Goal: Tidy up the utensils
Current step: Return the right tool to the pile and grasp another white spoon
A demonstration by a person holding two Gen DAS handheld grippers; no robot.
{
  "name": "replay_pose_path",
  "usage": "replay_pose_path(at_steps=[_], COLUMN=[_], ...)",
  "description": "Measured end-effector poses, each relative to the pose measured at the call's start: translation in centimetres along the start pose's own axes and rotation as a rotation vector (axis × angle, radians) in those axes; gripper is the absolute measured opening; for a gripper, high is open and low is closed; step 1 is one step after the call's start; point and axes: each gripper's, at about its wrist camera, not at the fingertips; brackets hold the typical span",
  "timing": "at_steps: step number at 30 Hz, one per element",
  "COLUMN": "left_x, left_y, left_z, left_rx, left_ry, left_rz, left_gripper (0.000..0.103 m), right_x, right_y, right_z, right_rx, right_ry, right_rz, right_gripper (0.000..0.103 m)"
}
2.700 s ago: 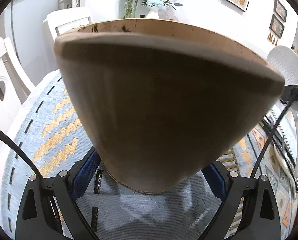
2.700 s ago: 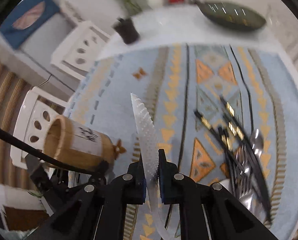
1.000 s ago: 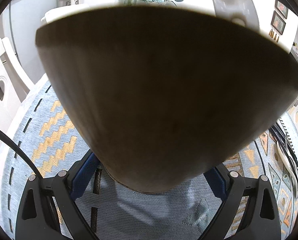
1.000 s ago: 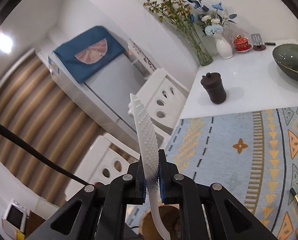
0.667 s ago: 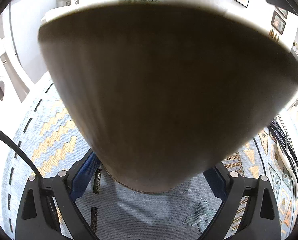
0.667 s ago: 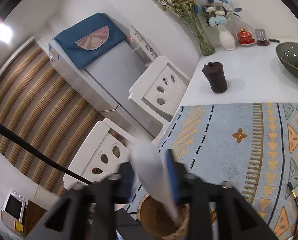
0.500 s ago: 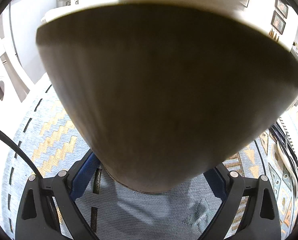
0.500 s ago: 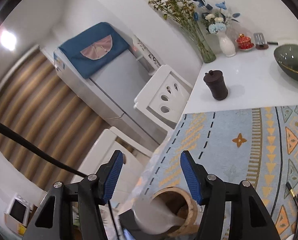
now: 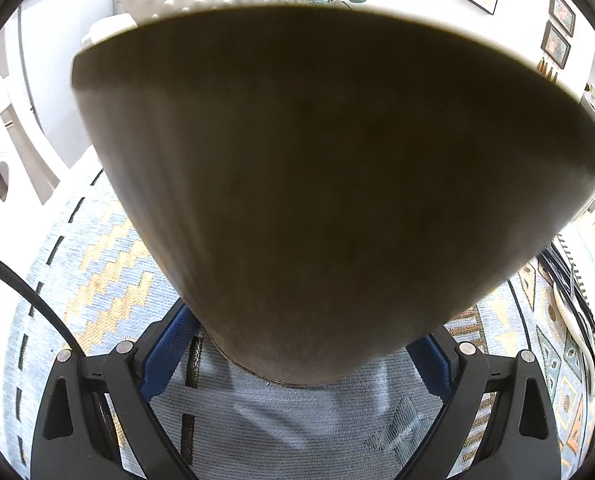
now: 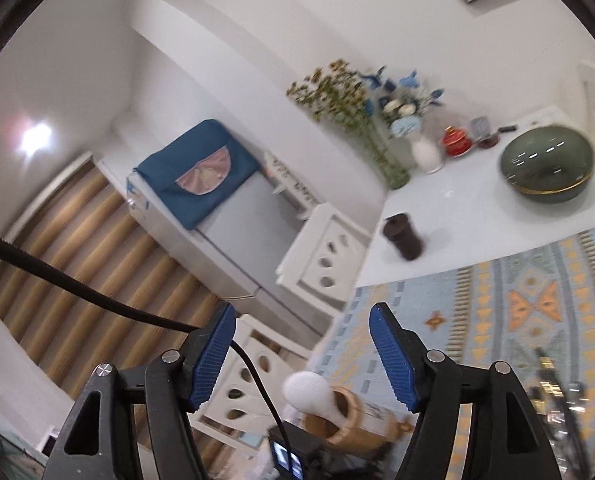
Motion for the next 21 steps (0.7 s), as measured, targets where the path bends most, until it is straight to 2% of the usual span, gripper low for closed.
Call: replay_pose_path(at_steps=[4,9,13,18,21], left_x=[0.0,0.0,0.1,0.0,-0.3], left_y=[-0.1,-0.1,-0.1,-0.1,0.1], left_z=[0.1,0.1,0.2,0.3,0.1], left_rx=[0.001,0.002,0.003,0.004,0.005], left_ry=[0.003,0.007,0.01,0.015,0.015], left_rz=[0.003,0.006,0.009,0.013,0.013], left_gripper=[0.097,0.097,0.097,0.097,0.097], right_x=[-1.7,-5.8,-9.0,-11.9,-13.4], right_y=[-1.3,-4.1,-7.8,-13.6,-15.6], right_z=[-3.9,-6.4,-5.7,-3.0,-1.8], right_rx=[0.011,0.058,0.202,0.451,0.528], right_ry=[-0.139,-0.343,-0.471,-0.676,-0.711], right_rz=[0.033,0.162,0.258,0.266,0.281], right_gripper=[0.068,0.066,0.062,0.062,0.062])
Point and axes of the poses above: each gripper's, at about its wrist camera, not at the fingertips, and z roughly the way its jaws point, x to its left, y to its top, and after that the axes turned 12 degrees about y, right-handed
